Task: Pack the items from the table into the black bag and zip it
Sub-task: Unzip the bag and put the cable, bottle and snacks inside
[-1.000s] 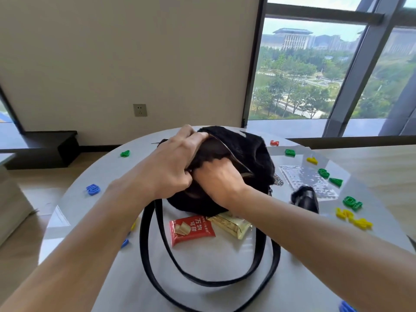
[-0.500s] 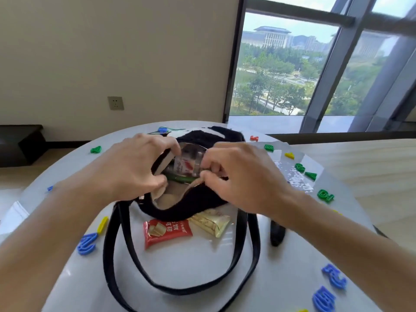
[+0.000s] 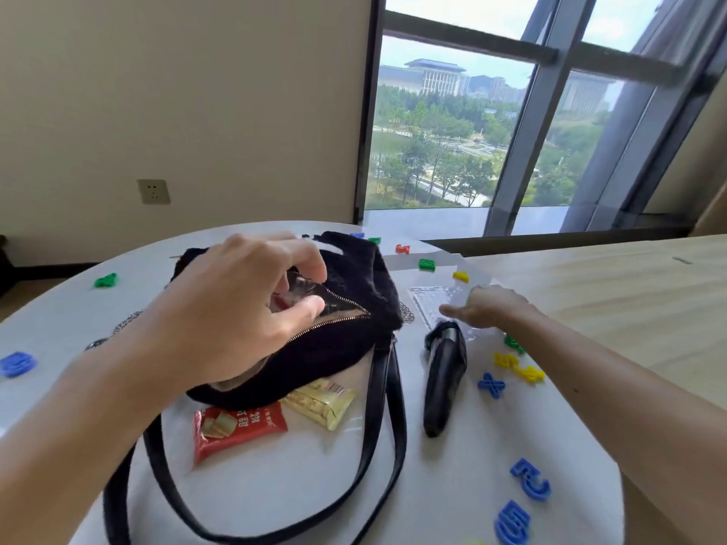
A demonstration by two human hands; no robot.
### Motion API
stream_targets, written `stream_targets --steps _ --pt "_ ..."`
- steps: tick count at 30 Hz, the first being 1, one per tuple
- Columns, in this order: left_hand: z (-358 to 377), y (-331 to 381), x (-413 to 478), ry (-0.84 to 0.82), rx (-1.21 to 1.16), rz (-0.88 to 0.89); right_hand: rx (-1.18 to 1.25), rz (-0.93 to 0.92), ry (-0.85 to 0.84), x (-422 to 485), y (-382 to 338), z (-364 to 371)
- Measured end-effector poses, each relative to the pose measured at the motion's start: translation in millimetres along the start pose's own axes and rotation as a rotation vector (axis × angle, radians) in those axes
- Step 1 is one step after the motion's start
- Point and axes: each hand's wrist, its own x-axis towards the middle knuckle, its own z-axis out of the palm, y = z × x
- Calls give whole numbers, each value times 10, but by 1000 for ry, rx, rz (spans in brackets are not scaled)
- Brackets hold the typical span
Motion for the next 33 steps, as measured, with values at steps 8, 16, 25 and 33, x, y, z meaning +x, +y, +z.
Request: stream_targets --steps 8,16,25,33 --pt "13 28 -5 68 -30 -42 157 -14 -109 28 -143 -107" --pt "28 2 -12 27 -34 -40 319 52 -291 -124 -185 -266" --pt "-23 30 -43 71 -60 -58 859 46 244 32 -114 -238" --pt "-150 -308 -21 86 88 -188 1383 -419 704 -640 -258 -1035"
